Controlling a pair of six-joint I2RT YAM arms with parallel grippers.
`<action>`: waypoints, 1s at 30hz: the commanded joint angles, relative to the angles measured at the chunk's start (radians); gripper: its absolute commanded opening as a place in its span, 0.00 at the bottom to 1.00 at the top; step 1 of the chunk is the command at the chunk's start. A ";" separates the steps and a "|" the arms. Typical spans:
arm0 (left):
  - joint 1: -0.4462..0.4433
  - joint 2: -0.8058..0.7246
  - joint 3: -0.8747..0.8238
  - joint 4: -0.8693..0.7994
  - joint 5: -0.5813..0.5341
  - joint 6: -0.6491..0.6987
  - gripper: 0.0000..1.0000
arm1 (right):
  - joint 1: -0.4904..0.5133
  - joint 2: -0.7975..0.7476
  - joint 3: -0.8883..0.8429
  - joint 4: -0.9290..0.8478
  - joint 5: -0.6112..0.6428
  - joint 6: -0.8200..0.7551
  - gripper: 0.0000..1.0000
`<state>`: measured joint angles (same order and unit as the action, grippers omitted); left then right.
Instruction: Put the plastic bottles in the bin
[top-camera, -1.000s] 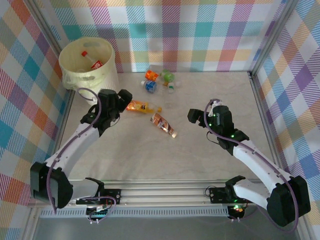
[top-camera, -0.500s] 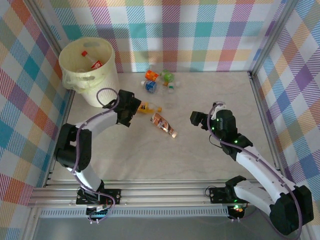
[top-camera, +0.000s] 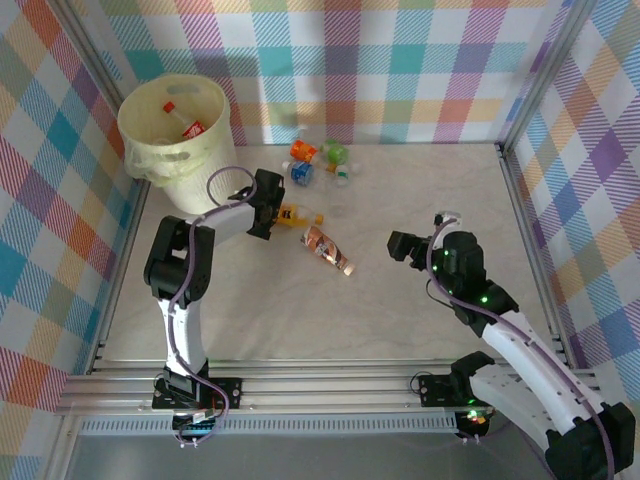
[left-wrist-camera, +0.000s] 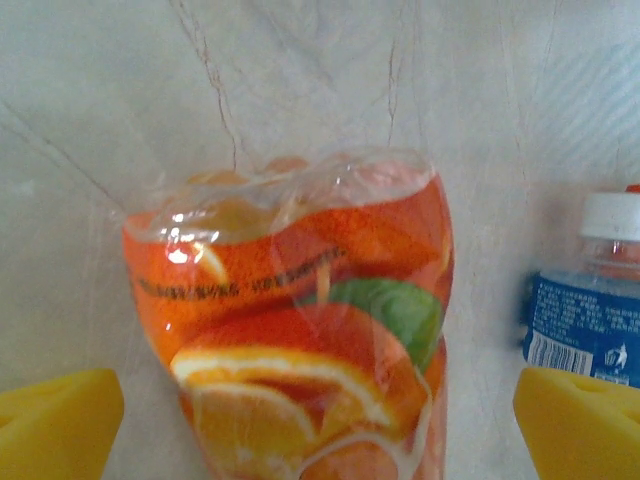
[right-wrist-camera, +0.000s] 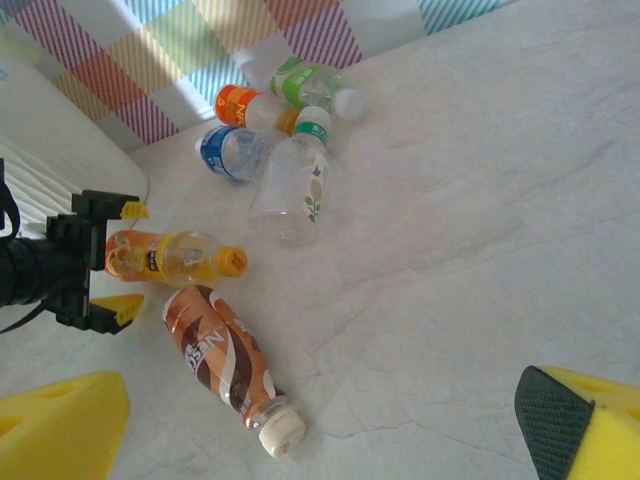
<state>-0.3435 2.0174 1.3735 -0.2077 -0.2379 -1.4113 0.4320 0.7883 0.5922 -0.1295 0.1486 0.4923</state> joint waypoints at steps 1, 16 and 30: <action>0.009 0.021 0.032 -0.016 -0.073 -0.044 0.99 | -0.001 -0.027 -0.023 -0.008 0.022 -0.001 1.00; 0.023 0.122 0.082 0.011 -0.092 -0.028 0.67 | -0.002 -0.040 -0.054 0.015 0.085 0.095 1.00; 0.026 0.057 0.068 0.090 -0.129 0.020 0.54 | -0.001 -0.028 -0.067 0.057 0.082 0.090 1.00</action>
<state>-0.3283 2.1143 1.4445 -0.1467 -0.3286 -1.4017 0.4320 0.7620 0.5354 -0.1078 0.2169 0.5720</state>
